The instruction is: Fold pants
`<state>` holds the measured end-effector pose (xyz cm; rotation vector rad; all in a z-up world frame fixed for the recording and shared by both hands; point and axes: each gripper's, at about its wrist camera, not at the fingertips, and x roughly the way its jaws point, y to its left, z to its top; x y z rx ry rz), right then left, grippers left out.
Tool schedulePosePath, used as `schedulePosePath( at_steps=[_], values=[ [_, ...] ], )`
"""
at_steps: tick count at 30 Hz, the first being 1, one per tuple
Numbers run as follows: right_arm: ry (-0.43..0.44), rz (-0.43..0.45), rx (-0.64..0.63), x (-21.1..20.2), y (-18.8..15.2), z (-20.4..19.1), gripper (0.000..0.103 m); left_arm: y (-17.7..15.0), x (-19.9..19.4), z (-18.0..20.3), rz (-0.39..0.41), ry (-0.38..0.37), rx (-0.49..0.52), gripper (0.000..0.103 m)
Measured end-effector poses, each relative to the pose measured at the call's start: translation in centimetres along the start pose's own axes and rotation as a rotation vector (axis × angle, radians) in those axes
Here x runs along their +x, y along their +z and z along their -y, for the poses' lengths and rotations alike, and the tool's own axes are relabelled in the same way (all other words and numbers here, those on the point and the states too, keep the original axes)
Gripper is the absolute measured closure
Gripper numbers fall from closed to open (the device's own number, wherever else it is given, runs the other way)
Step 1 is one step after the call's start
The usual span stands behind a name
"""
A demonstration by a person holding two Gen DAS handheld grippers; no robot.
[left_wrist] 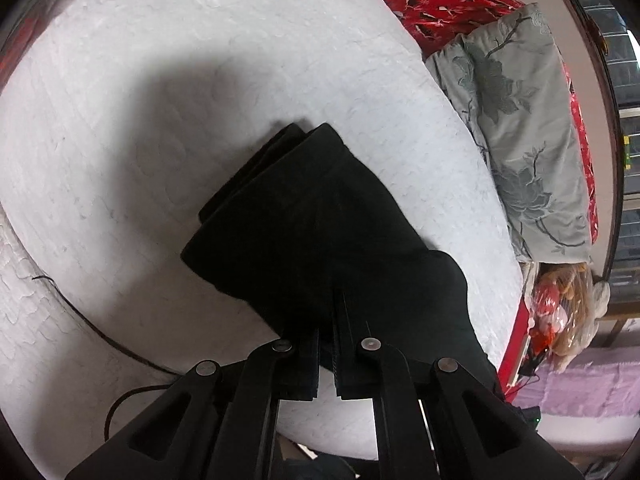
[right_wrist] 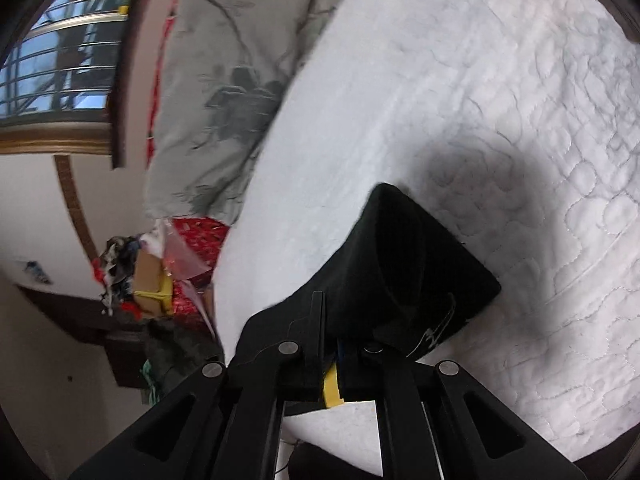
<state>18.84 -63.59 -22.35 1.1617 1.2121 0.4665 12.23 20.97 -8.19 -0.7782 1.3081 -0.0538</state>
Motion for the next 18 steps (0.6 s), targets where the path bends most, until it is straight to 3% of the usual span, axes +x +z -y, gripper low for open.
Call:
schedulePosePath(
  at_steps=[5, 8, 11, 13, 18],
  values=[
    [-0.097, -0.028, 0.043, 0.0, -1.0, 3.0, 0.100, -1.6, 1.5, -2.3, -0.068, 0.035, -0.036, 0.099],
    [-0.131, -0.046, 0.041, 0.2, -1.3, 3.9, 0.095, -1.4, 1.3, -1.7, -0.061, 0.049, -0.013, 0.096],
    [-0.136, -0.061, 0.016, -0.5, -1.3, 3.4, 0.092, -1.5, 0.5, -0.9, -0.057, 0.061, 0.032, 0.089],
    [-0.147, -0.068, -0.004, -1.6, -1.2, 2.9, 0.087, -1.9, -0.6, -0.4, -0.069, 0.059, 0.076, 0.074],
    [-0.231, 0.035, -0.105, -6.4, -0.2, 1.5, 0.073, -2.4, -4.8, 1.5, -0.040, 0.008, 0.181, 0.071]
  ],
)
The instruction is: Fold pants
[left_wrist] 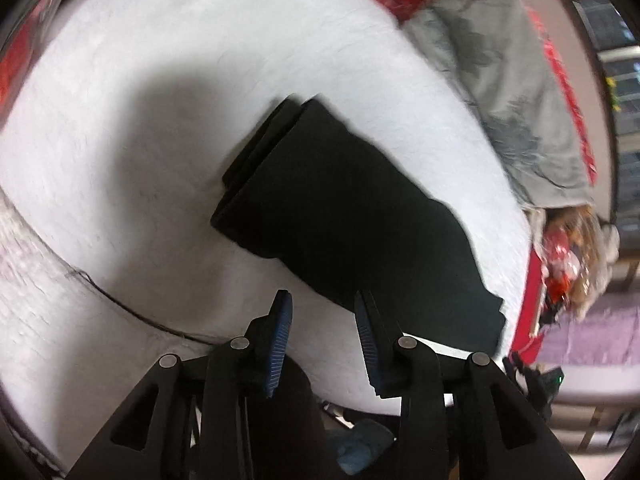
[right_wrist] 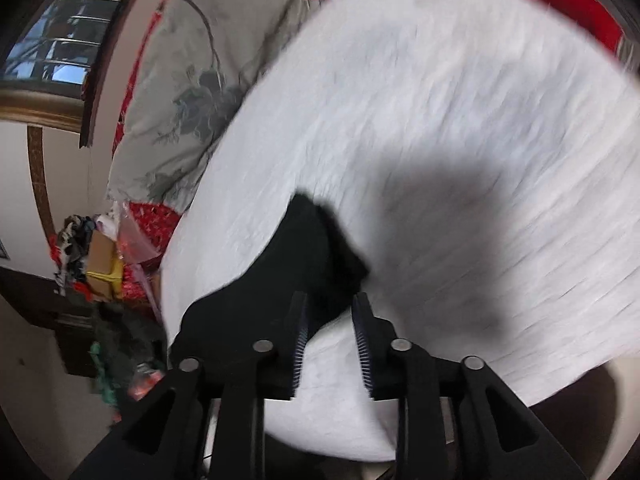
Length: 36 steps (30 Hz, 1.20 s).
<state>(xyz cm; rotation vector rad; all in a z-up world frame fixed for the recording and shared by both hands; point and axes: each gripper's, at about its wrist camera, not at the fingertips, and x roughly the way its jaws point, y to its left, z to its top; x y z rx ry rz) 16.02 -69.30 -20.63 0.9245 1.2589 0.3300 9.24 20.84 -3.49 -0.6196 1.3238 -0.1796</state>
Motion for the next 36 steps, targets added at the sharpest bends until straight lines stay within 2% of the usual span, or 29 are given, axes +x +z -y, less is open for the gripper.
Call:
schedulePosePath(
  at_steps=[3, 6, 7, 9, 14, 22, 25, 29, 31, 33, 36],
  values=[
    [-0.018, 0.043, -0.013, -0.9, 1.1, -0.1, 0.071, 1.6, -2.6, 1.4, 0.067, 0.014, 0.067, 0.066],
    [-0.018, 0.037, -0.026, -0.1, 1.7, -0.7, 0.071, 4.4, -3.4, 2.7, 0.122, 0.069, 0.136, 0.039],
    [-0.019, 0.032, -0.038, 0.3, 1.8, -1.1, 0.071, 5.3, -3.1, 3.2, 0.119, 0.092, 0.155, 0.037],
    [-0.024, 0.020, -0.067, 1.4, 1.8, -2.1, 0.071, 6.4, -2.1, 3.7, 0.091, 0.111, 0.187, 0.037],
    [-0.043, -0.011, -0.108, 3.7, 1.5, -3.8, 0.071, 8.5, 2.2, 4.2, -0.046, 0.147, 0.215, 0.039],
    [-0.095, -0.030, -0.139, 5.2, 1.6, -4.3, 0.071, 10.8, 5.8, 3.9, -0.104, 0.185, 0.234, 0.037],
    [-0.108, -0.026, -0.134, 5.3, 1.8, -4.1, 0.071, 11.4, 6.7, 3.6, -0.111, 0.232, 0.248, 0.037],
    [-0.122, -0.024, -0.128, 5.4, 1.9, -3.8, 0.069, 11.2, 6.6, 3.6, -0.119, 0.180, 0.293, 0.038],
    [-0.129, -0.023, -0.127, 5.4, 2.0, -3.8, 0.068, 11.0, 6.9, 3.8, -0.164, 0.110, 0.308, 0.042],
    [-0.133, -0.022, -0.125, 5.4, 2.0, -3.7, 0.068, 10.8, 7.5, 3.8, -0.190, 0.106, 0.321, 0.042],
    [-0.141, -0.021, -0.127, 5.5, 2.1, -3.7, 0.068, 10.7, 8.3, 3.5, -0.211, 0.145, 0.338, 0.042]
  ],
)
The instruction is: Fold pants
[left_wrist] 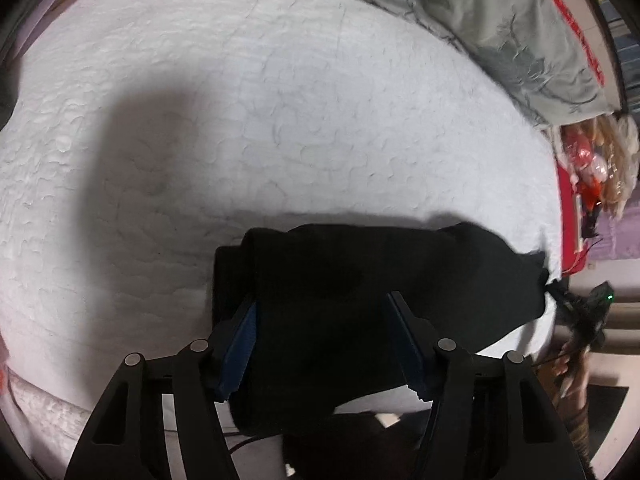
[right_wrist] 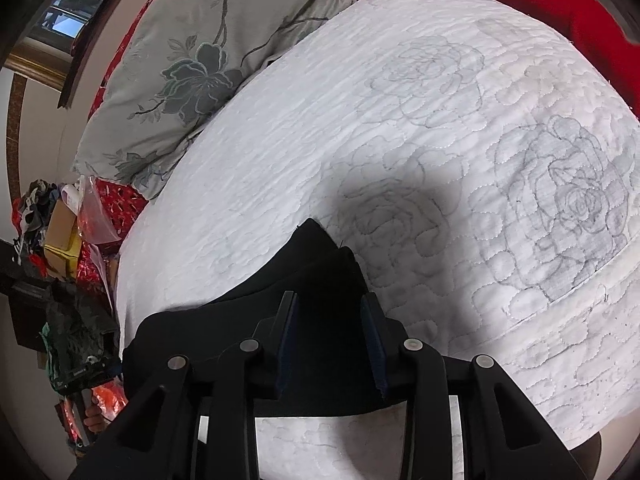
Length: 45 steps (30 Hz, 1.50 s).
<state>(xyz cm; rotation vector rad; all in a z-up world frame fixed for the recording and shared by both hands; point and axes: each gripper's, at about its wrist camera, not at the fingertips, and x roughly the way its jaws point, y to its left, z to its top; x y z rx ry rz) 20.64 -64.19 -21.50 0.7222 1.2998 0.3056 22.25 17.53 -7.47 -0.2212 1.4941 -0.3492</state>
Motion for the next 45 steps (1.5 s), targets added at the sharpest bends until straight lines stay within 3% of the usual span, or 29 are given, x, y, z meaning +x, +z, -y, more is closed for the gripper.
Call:
schedulePosePath(
  at_steps=[5, 6, 8, 9, 13, 18, 20, 22, 23, 24, 25, 26, 28, 31, 34, 36, 38, 41, 45],
  values=[
    [-0.011, 0.002, -0.003, 0.1, 0.2, -0.1, 0.068, 0.5, 0.6, -1.1, 0.007, -0.034, -0.039, 0.042],
    [-0.012, 0.001, -0.005, 0.2, 0.2, -0.1, 0.068, 0.5, 0.6, -1.2, 0.015, -0.051, -0.043, 0.047],
    [-0.014, 0.004, -0.013, 0.2, 0.3, 0.0, 0.068, 0.3, 0.5, -1.5, 0.038, -0.061, -0.054, 0.069],
    [-0.014, 0.007, -0.015, 0.2, 0.4, 0.0, 0.068, 0.2, 0.5, -1.6, 0.044, -0.065, -0.063, 0.087],
    [-0.029, 0.029, 0.007, 0.0, 1.1, 0.8, 0.068, -0.8, 0.8, -2.7, 0.072, -0.104, -0.135, 0.096],
    [-0.007, 0.042, 0.014, 0.4, 1.7, 1.0, 0.068, -1.4, 1.6, -2.8, 0.071, -0.149, -0.158, 0.094],
    [0.020, 0.029, 0.008, 0.9, 2.0, 0.6, 0.068, -1.4, 2.1, -3.0, 0.053, -0.159, -0.177, 0.088],
    [-0.001, 0.011, -0.009, 1.3, 2.2, 0.2, 0.068, -1.3, 2.7, -3.4, 0.038, -0.183, -0.194, 0.071],
    [-0.003, -0.005, -0.020, 1.6, 2.2, 0.1, 0.068, -1.2, 2.9, -3.5, 0.045, -0.194, -0.202, 0.070],
    [-0.005, -0.029, -0.040, 2.0, 2.1, -0.1, 0.068, -1.2, 3.0, -3.6, 0.059, -0.190, -0.213, 0.073],
    [-0.022, -0.035, -0.068, 2.2, 2.1, -0.4, 0.072, -1.1, 2.9, -3.7, 0.072, -0.184, -0.222, 0.089],
    [-0.060, -0.022, -0.117, 2.2, 2.0, -0.9, 0.087, -1.1, 2.8, -3.9, 0.090, -0.175, -0.239, 0.095],
    [-0.078, 0.007, -0.171, 1.7, 1.9, -1.8, 0.092, -1.4, 2.4, -4.4, 0.126, -0.189, -0.287, 0.099],
    [-0.035, 0.040, -0.171, 0.6, 2.2, -3.0, 0.093, -1.8, 1.5, -5.1, 0.175, -0.213, -0.341, 0.100],
    [0.040, 0.065, -0.162, -0.5, 2.7, -4.4, 0.094, -2.7, 0.1, -6.2, 0.218, -0.283, -0.381, 0.100],
    [0.083, 0.080, -0.153, -0.9, 2.9, -5.0, 0.094, -3.0, 0.0, -6.8, 0.234, -0.262, -0.380, 0.100],
    [0.068, 0.071, -0.148, -0.1, 3.1, -5.1, 0.094, -3.2, 0.8, -7.5, 0.219, -0.231, -0.400, 0.100],
    [0.015, 0.049, -0.106, 1.6, 3.1, -3.7, 0.094, -3.6, 1.5, -8.6, 0.212, -0.262, -0.442, 0.100],
    [0.010, 0.045, -0.042, 2.1, 2.7, -1.9, 0.095, -3.4, 1.0, -8.7, 0.219, -0.226, -0.415, 0.099]
  ],
)
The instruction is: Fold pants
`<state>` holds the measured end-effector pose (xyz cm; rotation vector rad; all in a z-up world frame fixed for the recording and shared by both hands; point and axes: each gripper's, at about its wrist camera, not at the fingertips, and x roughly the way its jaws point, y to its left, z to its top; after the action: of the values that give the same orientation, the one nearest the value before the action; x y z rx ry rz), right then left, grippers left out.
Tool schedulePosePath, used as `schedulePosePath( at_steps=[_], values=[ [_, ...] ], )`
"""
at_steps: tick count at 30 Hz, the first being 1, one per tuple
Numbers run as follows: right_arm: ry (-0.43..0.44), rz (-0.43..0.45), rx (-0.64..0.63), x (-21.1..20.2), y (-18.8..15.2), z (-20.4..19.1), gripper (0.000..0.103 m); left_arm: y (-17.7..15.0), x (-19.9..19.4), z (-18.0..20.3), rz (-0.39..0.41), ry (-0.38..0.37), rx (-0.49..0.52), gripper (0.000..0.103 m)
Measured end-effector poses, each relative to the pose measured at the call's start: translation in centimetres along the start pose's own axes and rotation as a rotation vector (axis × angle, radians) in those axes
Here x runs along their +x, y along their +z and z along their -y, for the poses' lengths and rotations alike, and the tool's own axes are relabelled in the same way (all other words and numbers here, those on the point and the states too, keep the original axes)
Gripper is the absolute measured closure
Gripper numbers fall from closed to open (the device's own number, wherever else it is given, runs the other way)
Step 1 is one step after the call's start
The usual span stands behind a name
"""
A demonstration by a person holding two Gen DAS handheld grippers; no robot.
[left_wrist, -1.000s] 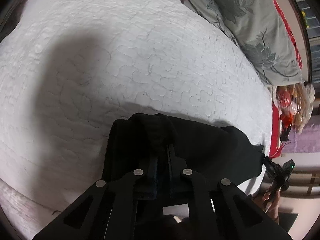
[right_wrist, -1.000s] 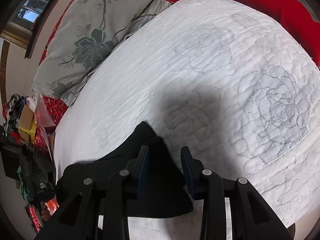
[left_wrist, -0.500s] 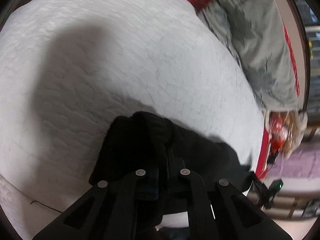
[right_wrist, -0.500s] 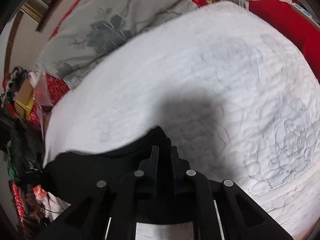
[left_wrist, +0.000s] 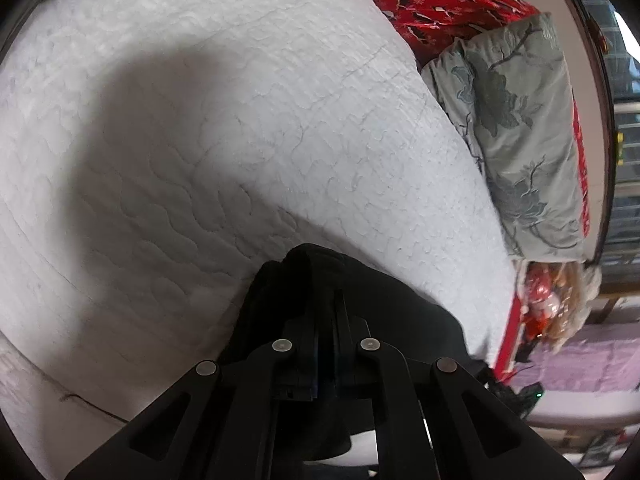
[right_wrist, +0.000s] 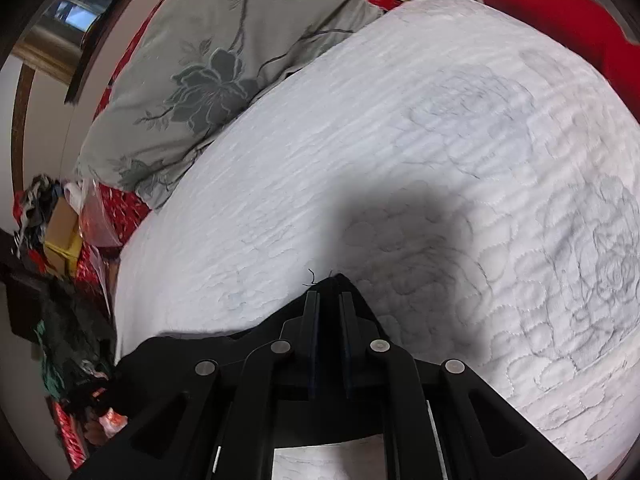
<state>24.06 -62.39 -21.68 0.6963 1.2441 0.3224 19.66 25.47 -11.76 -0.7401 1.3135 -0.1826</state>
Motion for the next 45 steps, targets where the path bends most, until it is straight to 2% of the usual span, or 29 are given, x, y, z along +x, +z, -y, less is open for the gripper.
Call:
schedulePosePath(
  at_steps=[7, 8, 10, 13, 15, 17, 19, 22, 25, 30, 33, 37, 42, 45],
  values=[
    [-0.085, -0.012, -0.006, 0.7, 0.2, 1.3, 0.095, -0.4, 0.5, 0.5, -0.010, 0.013, -0.017, 0.098],
    [-0.101, -0.012, -0.016, 0.6, 0.2, 1.3, 0.091, -0.3, 0.6, 0.5, -0.014, 0.005, -0.017, 0.098],
    [-0.134, 0.015, -0.053, -0.1, 0.3, 0.6, 0.090, -0.1, 0.5, 0.6, -0.033, -0.025, -0.009, 0.097],
    [-0.113, 0.071, -0.105, -1.5, 0.5, -1.4, 0.090, 0.4, 0.2, 0.5, -0.045, -0.045, -0.001, 0.092],
    [-0.064, 0.066, -0.155, -1.5, 0.6, -3.5, 0.089, 0.7, -0.5, 0.4, -0.031, -0.057, 0.000, 0.089],
    [-0.005, 0.023, -0.221, -0.6, 0.4, -6.6, 0.086, 0.5, -1.6, 0.1, -0.013, -0.091, 0.004, 0.081],
    [0.044, -0.028, -0.298, 0.9, -0.3, -10.1, 0.082, -0.1, -2.9, -0.3, 0.009, -0.103, 0.010, 0.061],
    [0.144, -0.119, -0.395, 3.5, -2.0, -15.5, 0.082, -1.8, -4.3, -0.7, 0.028, -0.097, 0.044, 0.053],
    [0.242, -0.214, -0.478, 6.6, -3.9, -21.4, 0.077, -4.1, -4.9, -1.1, 0.027, -0.122, 0.054, 0.045],
    [0.308, -0.334, -0.648, 11.4, -8.3, -31.0, 0.073, -7.5, -4.7, -1.5, 0.032, -0.082, 0.087, 0.044],
    [0.313, -0.366, -0.718, 13.6, -10.4, -34.9, 0.073, -8.7, -4.4, -1.5, 0.045, -0.055, 0.092, 0.043],
    [0.320, -0.406, -0.765, 15.2, -12.2, -37.7, 0.071, -11.0, -6.1, -1.8, 0.088, -0.073, 0.100, 0.043],
    [0.320, -0.446, -0.863, 16.5, -14.4, -39.5, 0.067, -14.1, -6.9, -1.4, 0.131, -0.004, 0.163, 0.041],
    [0.305, -0.463, -0.904, 17.7, -15.3, -40.7, 0.067, -13.9, -5.7, -0.9, 0.130, 0.015, 0.159, 0.041]
  ],
)
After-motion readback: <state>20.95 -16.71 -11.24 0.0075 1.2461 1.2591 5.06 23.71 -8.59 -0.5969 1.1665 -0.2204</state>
